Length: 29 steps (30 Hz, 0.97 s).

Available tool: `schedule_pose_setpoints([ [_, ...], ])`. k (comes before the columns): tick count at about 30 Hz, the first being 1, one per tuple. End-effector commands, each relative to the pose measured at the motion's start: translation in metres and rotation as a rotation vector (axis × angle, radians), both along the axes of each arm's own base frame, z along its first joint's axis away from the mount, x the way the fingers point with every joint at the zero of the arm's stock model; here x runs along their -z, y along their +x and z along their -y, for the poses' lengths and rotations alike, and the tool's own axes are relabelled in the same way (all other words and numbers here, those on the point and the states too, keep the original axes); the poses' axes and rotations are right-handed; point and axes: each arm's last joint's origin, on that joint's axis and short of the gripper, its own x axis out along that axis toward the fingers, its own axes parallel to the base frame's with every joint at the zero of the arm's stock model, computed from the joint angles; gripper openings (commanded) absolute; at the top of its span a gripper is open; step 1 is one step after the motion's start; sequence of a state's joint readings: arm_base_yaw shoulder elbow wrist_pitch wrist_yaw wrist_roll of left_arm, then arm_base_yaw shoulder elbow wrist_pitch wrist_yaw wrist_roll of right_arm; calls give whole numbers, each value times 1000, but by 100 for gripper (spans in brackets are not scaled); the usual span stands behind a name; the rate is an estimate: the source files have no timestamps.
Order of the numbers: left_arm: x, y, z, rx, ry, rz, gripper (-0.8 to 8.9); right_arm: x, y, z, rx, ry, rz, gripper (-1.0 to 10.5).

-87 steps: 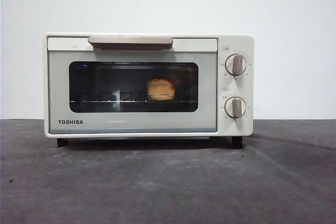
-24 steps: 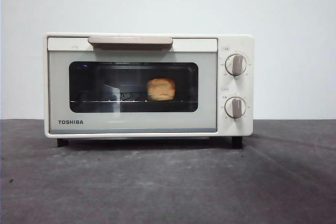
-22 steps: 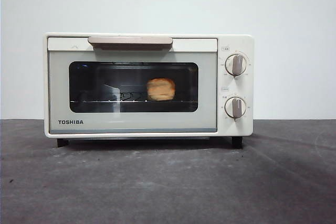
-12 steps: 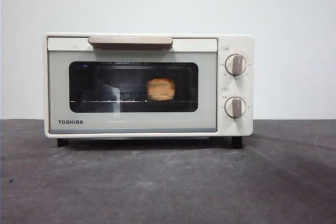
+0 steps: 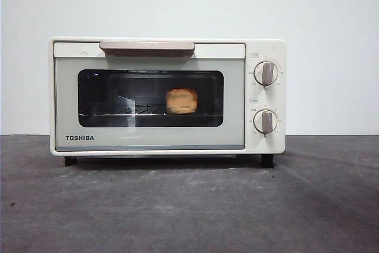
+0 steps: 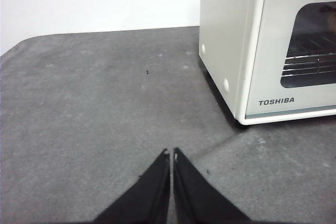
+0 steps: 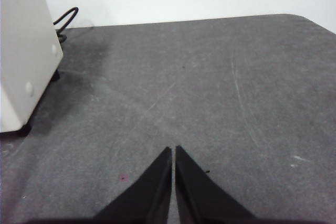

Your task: The left arm flap open the oven, the right arm pick bread and place it into oven, the left arm flap close the oven

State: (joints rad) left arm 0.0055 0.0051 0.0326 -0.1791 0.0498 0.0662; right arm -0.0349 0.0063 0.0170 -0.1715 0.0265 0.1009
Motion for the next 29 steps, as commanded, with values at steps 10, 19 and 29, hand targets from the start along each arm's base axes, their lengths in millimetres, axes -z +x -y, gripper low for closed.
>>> schedule_pose_setpoints([
  [10, 7, 1, 0, -1, 12, -24, 19, 0, 1, 0, 2, 2, 16, 6],
  [19, 7, 1, 0, -1, 12, -24, 19, 0, 1, 0, 2, 2, 16, 6],
  [29, 7, 1, 0, -1, 12, -24, 19, 0, 1, 0, 2, 2, 16, 6],
])
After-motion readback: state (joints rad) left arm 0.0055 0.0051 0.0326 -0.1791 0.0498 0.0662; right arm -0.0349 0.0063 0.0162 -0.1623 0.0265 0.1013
